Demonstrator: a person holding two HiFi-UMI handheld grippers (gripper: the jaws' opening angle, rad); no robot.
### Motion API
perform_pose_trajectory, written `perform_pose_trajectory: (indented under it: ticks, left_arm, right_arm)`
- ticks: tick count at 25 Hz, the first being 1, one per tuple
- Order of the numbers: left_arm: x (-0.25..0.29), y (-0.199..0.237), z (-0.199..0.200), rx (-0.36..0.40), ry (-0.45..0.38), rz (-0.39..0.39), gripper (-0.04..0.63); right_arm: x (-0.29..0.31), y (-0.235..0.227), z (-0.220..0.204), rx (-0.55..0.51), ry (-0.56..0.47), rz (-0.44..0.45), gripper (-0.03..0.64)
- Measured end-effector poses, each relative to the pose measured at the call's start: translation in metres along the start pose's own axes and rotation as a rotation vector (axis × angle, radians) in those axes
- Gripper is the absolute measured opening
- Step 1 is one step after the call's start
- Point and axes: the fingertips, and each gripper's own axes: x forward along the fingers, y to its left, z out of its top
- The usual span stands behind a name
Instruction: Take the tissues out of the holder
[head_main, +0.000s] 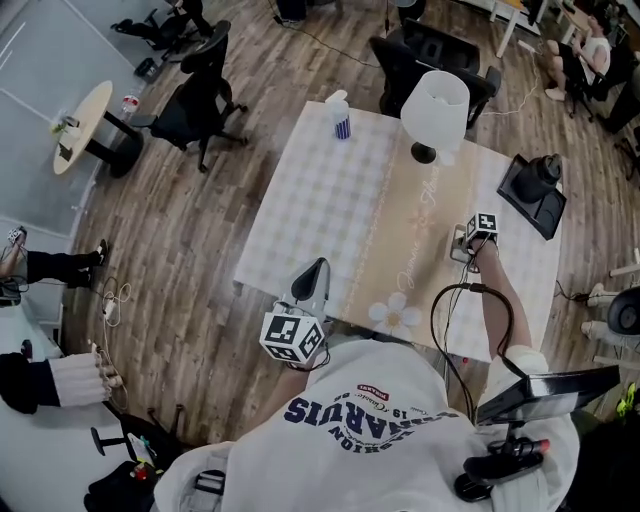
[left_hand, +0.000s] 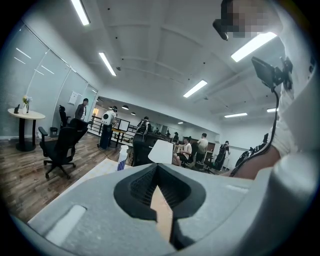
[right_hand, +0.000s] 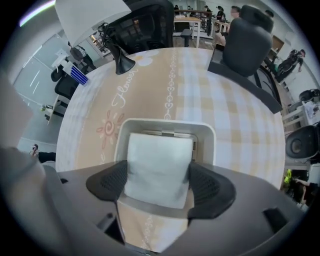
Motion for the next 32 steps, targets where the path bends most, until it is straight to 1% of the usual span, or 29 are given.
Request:
perform_pose_trajectory:
  ticks: [2,8,12,14,22,27,32]
  left_arm:
    - [0.004,-0.002,0.002,0.011,0.001,-0.013,0.0]
    - [0.023,-0.017,0.005,0.027,0.002,-0.062,0.0]
    - [0.033,-0.027,0.006,0.043,0.013,-0.099,0.0]
    - [0.037,-0.028,0.006,0.047,0.017,-0.108,0.0]
    - [0.05,-0.031,0.009,0.061,0.026,-0.142,0.0]
    - [0.044,-0.04,0.016,0.069,0.022,-0.176,0.0]
    - [0.059,-0.044,0.012,0.072,0.023,-0.187,0.0]
  right_arm:
    - [0.003,0.0,0.0,-0.011,0.009,-0.024,0.394]
    - [0.009,0.002,0.005,-0.021,0.03,-0.053,0.393]
    - [0.008,0.001,0.004,-0.03,0.032,-0.043,0.387]
    - [0.008,0.001,0.004,-0.036,0.032,-0.032,0.371]
    - [-0.003,0.0,0.004,-0.015,-0.028,-0.016,0.293]
    - [-0.02,0.003,-0.01,-0.004,-0.066,-0.001,0.287]
    - [-0.042,-0.005,0.007,-0.037,-0.09,0.005,0.287]
